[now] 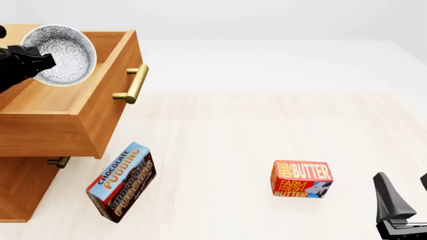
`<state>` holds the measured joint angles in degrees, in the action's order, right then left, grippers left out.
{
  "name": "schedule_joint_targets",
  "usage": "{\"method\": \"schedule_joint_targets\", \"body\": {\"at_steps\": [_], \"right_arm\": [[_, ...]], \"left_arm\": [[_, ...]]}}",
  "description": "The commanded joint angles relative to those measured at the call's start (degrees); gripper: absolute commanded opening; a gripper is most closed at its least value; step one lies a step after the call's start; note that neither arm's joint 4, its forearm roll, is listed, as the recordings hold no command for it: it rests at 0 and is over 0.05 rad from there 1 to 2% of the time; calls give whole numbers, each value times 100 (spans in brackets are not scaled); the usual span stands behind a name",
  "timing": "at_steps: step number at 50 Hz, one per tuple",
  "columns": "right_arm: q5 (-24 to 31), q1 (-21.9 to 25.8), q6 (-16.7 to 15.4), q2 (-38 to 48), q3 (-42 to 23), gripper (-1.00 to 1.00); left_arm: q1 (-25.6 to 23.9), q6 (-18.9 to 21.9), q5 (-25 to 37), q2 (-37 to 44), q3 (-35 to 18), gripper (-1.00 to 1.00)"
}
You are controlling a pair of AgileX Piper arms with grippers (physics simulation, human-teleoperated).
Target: Put the bowl in the top drawer of the cabinet.
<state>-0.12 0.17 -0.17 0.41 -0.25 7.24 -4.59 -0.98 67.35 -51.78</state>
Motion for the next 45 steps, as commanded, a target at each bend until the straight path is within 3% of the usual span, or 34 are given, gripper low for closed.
{"method": "schedule_joint_targets", "body": {"at_steps": [1, 31, 32, 45], "right_arm": [[0, 1, 0, 0, 0, 100], [0, -1, 3, 0, 0, 100], [0, 0, 4, 1, 0, 100], [0, 1, -2, -1, 0, 100]], "left_arm": [[98, 23, -115, 140, 36, -100], [86, 60, -200, 358, 60, -100], [81, 42, -191, 361, 54, 100], [50, 26, -158, 313, 35, 100]]}}
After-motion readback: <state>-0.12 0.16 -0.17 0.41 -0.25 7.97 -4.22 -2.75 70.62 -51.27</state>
